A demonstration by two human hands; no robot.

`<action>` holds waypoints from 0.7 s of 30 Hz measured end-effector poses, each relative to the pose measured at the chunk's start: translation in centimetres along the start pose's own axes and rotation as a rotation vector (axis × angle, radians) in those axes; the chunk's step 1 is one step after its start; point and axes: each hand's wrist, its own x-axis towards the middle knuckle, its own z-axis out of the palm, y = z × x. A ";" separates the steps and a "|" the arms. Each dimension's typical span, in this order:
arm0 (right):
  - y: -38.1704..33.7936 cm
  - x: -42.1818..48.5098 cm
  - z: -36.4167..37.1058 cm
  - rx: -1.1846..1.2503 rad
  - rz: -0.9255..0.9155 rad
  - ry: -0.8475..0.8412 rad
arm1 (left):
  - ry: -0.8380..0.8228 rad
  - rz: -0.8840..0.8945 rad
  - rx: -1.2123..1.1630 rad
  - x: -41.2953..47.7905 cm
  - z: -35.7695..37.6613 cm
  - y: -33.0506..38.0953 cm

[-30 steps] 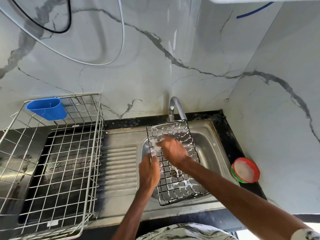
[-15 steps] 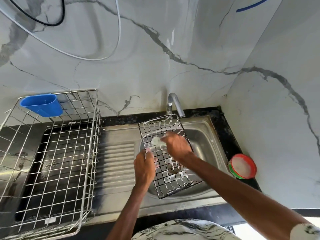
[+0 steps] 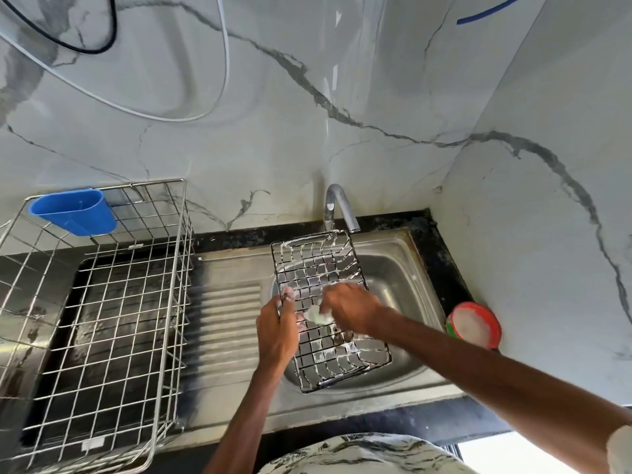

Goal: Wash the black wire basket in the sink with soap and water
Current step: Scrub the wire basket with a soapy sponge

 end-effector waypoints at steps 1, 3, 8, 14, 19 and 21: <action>0.4 0.6 -0.5 -0.008 0.040 0.031 | -0.007 -0.021 -0.020 -0.1 0.1 0.3; 1.0 2.1 -1.5 -0.057 0.118 0.090 | -0.024 -0.051 -0.066 0.0 0.3 0.5; 1.3 4.8 -2.0 -0.151 0.261 0.186 | 0.003 0.049 0.014 -0.4 0.4 0.6; -2.3 -0.1 1.3 -0.189 0.176 -0.034 | 0.101 0.057 -0.005 0.2 -0.5 -0.1; -3.7 -1.5 1.3 -0.039 0.229 -0.184 | 0.138 0.052 -0.031 0.8 -1.0 -0.2; -2.7 0.3 0.5 -0.023 0.289 -0.112 | 0.117 0.067 -0.022 0.8 -1.2 0.0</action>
